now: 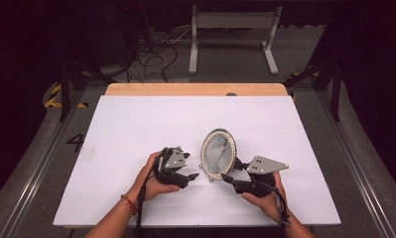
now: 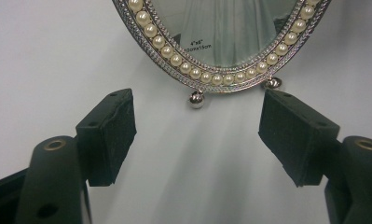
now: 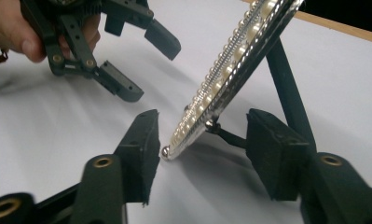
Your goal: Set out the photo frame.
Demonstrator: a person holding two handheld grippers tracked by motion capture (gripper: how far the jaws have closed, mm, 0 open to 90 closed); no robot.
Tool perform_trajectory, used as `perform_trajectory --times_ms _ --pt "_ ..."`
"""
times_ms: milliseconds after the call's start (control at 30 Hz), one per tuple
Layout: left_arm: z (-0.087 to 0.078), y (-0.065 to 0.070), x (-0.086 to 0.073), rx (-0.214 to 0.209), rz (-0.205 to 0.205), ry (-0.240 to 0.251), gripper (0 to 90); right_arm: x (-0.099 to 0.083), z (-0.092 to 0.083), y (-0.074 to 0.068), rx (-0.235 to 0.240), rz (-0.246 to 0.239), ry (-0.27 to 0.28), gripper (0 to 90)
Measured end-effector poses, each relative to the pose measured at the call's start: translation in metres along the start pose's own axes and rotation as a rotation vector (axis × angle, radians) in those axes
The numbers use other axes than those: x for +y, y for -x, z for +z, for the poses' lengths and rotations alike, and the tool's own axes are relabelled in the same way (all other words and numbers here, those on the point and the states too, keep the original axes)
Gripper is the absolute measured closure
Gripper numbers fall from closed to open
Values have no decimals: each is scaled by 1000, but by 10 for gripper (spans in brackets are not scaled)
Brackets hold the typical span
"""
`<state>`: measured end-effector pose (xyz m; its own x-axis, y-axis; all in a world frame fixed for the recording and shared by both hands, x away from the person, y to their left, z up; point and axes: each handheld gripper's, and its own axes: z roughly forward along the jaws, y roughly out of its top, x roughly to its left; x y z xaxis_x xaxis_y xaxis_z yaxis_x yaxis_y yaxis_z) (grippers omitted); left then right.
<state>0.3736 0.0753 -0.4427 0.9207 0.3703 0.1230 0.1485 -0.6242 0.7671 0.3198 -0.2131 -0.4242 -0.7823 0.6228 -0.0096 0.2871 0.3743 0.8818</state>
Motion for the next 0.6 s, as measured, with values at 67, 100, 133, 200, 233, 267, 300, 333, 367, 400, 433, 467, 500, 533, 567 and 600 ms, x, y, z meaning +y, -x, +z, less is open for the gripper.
perform_trajectory --times_ms 67,100,133,200,233,267,300,333,367,400,433,467,500,533,567,600 --pt "0 0 0 1 -4 4 278 0 1 0 -3 1 4 598" --pt "0 0 0 -1 -1 3 277 0 2 1 10 6 9 642" --pt "0 0 0 -1 0 4 278 0 2 1 9 4 6 669" --pt "0 0 0 -3 -6 5 277 0 3 1 29 10 13 699" --pt "1 -1 0 -4 -6 5 276 0 3 1 30 4 10 704" --pt "1 -2 0 -5 -5 6 270 0 2 3 41 3 4 709" --pt "3 -2 1 -9 -12 13 267 0 2 4 49 9 7 710" --pt "3 -2 1 -9 -12 13 266 0 2 5 56 8 4 712" --pt "3 -3 2 -12 -8 14 260 0 2 6 63 10 6 712" --pt "3 -3 2 -12 -8 14 258 0 2 6 63 10 6 712" --pt "4 -3 2 -17 -8 18 258 0 2 7 66 6 2 712" --pt "5 -3 3 -19 -13 23 257 0 2 7 73 6 -1 713" --pt "5 -3 4 -17 -11 21 254 0 1 8 76 5 -3 715" --pt "5 -3 5 -17 -10 20 253 0 1 8 72 1 -5 716" --pt "6 -3 6 -18 -11 22 252 0 0 9 71 3 -8 718" --pt "6 -3 6 -17 -3 17 251 0 -1 9 69 3 -9 720"
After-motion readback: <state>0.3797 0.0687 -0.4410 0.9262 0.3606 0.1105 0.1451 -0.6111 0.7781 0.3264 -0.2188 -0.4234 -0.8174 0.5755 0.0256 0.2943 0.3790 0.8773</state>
